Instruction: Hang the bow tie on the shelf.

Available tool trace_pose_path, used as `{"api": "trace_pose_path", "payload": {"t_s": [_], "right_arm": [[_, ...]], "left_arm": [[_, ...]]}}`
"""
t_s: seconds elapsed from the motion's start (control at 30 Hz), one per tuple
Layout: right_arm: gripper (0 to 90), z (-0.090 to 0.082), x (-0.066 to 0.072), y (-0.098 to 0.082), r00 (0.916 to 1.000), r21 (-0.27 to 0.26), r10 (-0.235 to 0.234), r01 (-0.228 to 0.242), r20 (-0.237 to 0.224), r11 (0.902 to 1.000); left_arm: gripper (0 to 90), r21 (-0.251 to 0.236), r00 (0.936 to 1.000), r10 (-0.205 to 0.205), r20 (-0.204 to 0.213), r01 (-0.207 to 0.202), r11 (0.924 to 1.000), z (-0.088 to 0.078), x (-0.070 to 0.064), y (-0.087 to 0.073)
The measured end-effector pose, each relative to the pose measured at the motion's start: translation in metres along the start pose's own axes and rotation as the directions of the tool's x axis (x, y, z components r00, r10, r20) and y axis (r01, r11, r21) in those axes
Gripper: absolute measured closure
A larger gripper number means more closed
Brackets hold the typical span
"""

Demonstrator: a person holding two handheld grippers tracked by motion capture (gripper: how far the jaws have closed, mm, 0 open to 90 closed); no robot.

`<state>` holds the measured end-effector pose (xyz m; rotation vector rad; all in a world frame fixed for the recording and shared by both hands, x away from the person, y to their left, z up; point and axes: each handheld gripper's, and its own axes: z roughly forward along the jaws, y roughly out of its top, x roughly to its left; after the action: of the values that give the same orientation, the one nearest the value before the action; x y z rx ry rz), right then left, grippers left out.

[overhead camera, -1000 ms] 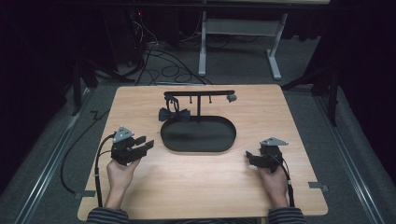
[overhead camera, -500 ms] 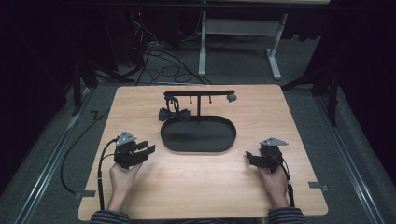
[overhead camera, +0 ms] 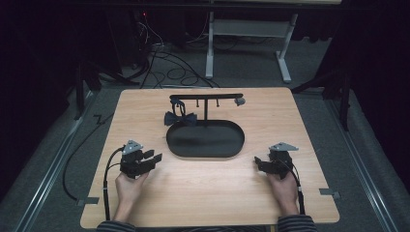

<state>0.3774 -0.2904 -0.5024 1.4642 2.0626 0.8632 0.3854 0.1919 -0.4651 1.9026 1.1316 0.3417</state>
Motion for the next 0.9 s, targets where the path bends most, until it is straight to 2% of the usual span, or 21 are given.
{"api": "trace_pose_path", "payload": {"t_s": [0.57,0.9], "right_arm": [[28.5,0.0,0.0,0.0,1.0,0.0,-0.001,0.001,0.0,1.0],[28.5,0.0,0.0,0.0,1.0,-0.001,-0.001,0.001,-0.001,1.0]], "left_arm": [[55.8,0.028,0.9997,-0.014,-0.021,0.015,0.9995,0.012,-0.002,-0.018],[54.2,0.047,0.999,-0.003,-0.045,0.005,0.9989,0.016,-0.004,-0.025]]}}
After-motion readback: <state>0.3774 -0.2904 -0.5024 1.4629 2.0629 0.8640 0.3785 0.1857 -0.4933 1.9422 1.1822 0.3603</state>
